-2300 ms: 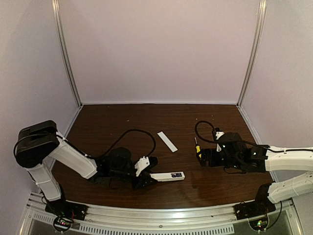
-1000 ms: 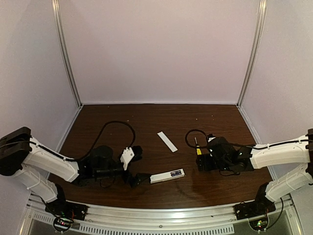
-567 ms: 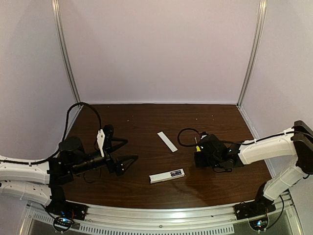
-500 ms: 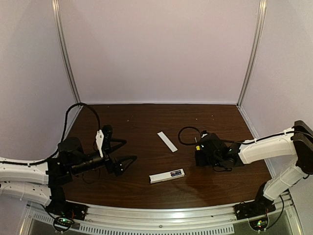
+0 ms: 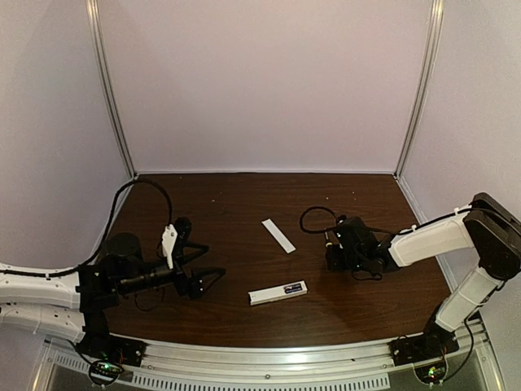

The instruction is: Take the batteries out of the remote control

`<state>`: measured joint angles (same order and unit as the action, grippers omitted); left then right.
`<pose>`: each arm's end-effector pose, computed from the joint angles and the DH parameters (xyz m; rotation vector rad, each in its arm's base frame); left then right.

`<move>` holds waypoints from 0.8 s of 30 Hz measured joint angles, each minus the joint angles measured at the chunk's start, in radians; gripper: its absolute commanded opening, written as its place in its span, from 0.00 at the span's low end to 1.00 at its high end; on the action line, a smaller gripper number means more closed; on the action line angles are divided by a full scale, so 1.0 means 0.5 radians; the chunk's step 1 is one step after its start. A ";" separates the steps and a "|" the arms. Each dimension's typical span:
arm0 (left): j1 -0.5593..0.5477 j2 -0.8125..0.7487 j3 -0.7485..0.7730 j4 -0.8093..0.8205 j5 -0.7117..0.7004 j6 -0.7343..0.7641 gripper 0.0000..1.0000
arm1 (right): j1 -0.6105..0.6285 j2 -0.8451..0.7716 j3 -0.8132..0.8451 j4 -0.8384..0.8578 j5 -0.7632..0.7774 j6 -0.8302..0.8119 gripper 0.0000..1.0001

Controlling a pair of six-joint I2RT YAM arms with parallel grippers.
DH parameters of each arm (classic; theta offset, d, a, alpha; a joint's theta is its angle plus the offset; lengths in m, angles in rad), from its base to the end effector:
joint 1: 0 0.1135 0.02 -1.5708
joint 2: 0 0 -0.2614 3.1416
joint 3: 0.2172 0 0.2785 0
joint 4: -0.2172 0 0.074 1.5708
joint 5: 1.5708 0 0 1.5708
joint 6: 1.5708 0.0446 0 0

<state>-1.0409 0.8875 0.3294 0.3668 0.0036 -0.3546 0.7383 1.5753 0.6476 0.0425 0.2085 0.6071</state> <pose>0.1181 -0.2019 0.2006 0.6340 1.7661 -0.9971 0.2331 0.1996 0.1022 -0.0696 2.4596 0.3456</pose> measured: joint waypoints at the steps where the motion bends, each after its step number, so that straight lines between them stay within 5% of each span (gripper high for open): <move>1: 0.000 -0.006 -0.004 -0.005 0.006 -0.008 0.91 | -0.009 0.016 0.000 0.011 -0.009 -0.003 0.48; 7: 0.000 -0.056 -0.041 -0.031 0.033 -0.043 0.91 | -0.052 0.057 -0.023 0.102 -0.072 -0.005 0.35; 16: 0.000 -0.082 -0.061 -0.074 0.036 -0.075 0.90 | -0.068 0.119 -0.037 0.220 -0.119 -0.011 0.30; 24: 0.000 -0.082 -0.061 -0.084 0.035 -0.075 0.90 | -0.072 0.150 -0.038 0.285 -0.126 -0.030 0.10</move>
<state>-1.0409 0.8467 0.2989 0.3248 0.0212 -0.3920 0.7021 1.6501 0.6285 0.1848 0.1455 0.5922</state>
